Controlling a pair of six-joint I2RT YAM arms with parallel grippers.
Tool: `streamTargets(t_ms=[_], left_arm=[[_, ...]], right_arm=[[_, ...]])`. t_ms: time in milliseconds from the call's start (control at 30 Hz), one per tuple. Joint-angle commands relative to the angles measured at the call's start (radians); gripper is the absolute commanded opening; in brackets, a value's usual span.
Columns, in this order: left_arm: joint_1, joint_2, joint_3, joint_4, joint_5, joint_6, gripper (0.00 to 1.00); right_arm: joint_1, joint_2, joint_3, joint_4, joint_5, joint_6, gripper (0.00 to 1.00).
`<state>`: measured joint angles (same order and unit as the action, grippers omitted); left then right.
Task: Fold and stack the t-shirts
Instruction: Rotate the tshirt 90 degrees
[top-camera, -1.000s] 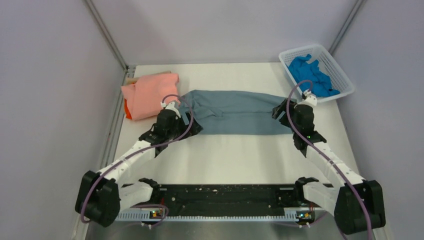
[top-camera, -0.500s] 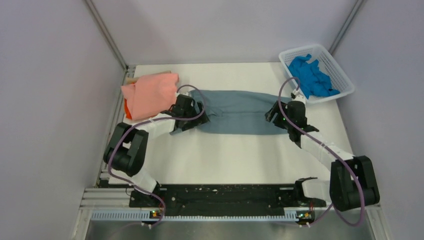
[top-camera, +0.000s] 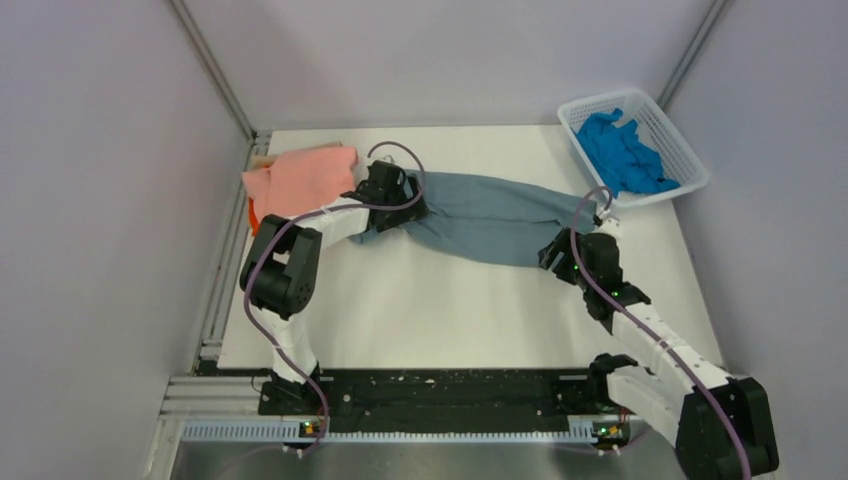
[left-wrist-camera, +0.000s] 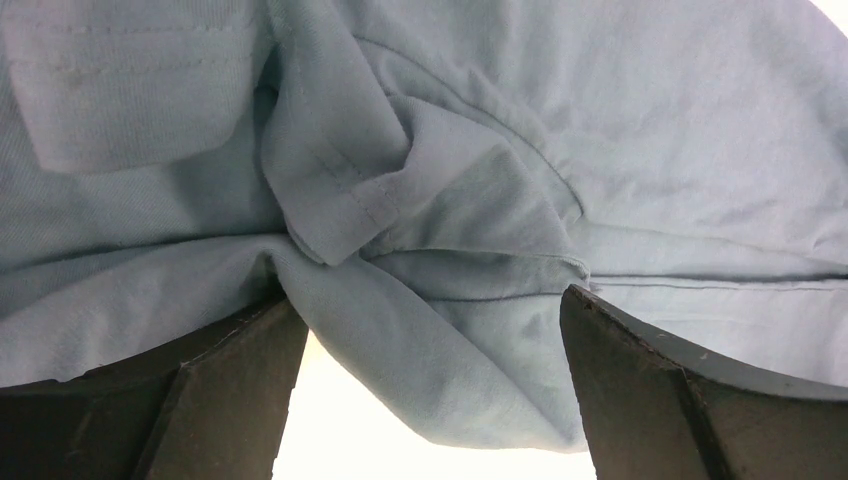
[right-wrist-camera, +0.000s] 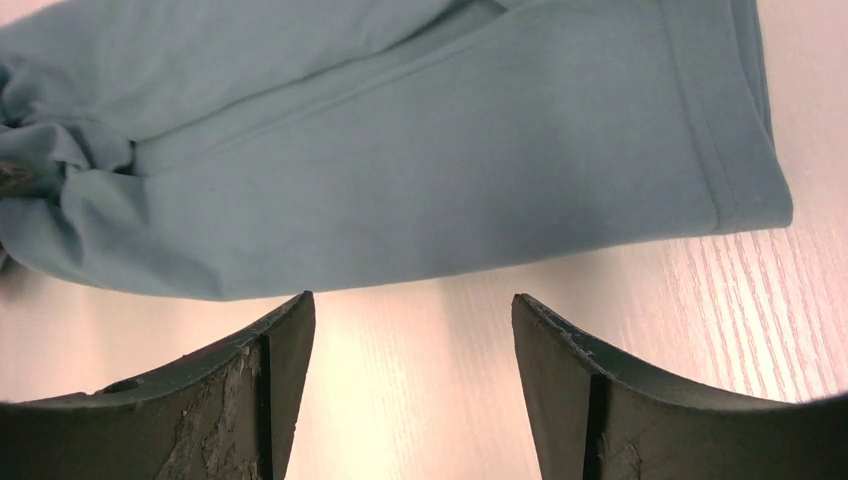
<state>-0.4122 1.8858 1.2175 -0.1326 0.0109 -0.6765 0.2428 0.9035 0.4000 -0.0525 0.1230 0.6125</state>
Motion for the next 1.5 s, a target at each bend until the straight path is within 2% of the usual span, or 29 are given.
streamTargets(t_ms=[0,167,300,500,767,833,900,1000,1067,1133,1267,1400,1467], left_arm=[[0.000,0.045,0.086,0.023,0.043,-0.001,0.98],[0.001,0.062,0.097,0.019,0.029,-0.011,0.98],[0.002,0.063,0.095,0.013,0.004,-0.017,0.98],[0.005,0.072,0.130,-0.009,-0.039,-0.021,0.98],[0.017,0.122,0.211,0.011,-0.027,-0.040,0.98],[0.019,0.142,0.242,0.019,-0.030,-0.050,0.98],[0.022,0.169,0.278,0.036,-0.018,-0.053,0.98],[0.024,0.242,0.368,0.081,-0.016,-0.089,0.98],[0.025,0.306,0.464,0.079,0.049,-0.114,0.98],[0.025,0.379,0.563,0.090,0.090,-0.150,0.98],[0.014,0.527,0.781,0.077,0.194,-0.192,0.99],[-0.003,0.633,0.924,0.100,0.230,-0.226,0.99],[-0.005,0.666,0.947,0.124,0.250,-0.249,0.99]], right_arm=[[0.015,0.074,0.043,0.043,0.040,-0.006,0.71],[0.015,0.197,0.145,0.113,0.090,-0.057,0.72],[0.011,0.347,0.248,0.173,0.191,-0.109,0.74],[-0.005,0.577,0.431,0.216,0.129,-0.180,0.75],[-0.025,0.834,0.509,0.386,0.074,-0.177,0.74],[-0.025,0.862,0.528,0.345,0.099,-0.167,0.74],[-0.025,0.840,0.501,0.279,0.086,-0.147,0.73],[-0.004,0.736,0.360,0.241,0.009,-0.069,0.72],[0.050,0.659,0.284,0.161,0.005,-0.031,0.72],[0.137,0.578,0.214,0.086,-0.004,0.007,0.72],[0.391,0.397,0.097,0.015,-0.005,0.141,0.72],[0.571,0.320,0.043,0.061,-0.022,0.235,0.71],[0.634,0.339,0.042,0.181,-0.052,0.237,0.71]])
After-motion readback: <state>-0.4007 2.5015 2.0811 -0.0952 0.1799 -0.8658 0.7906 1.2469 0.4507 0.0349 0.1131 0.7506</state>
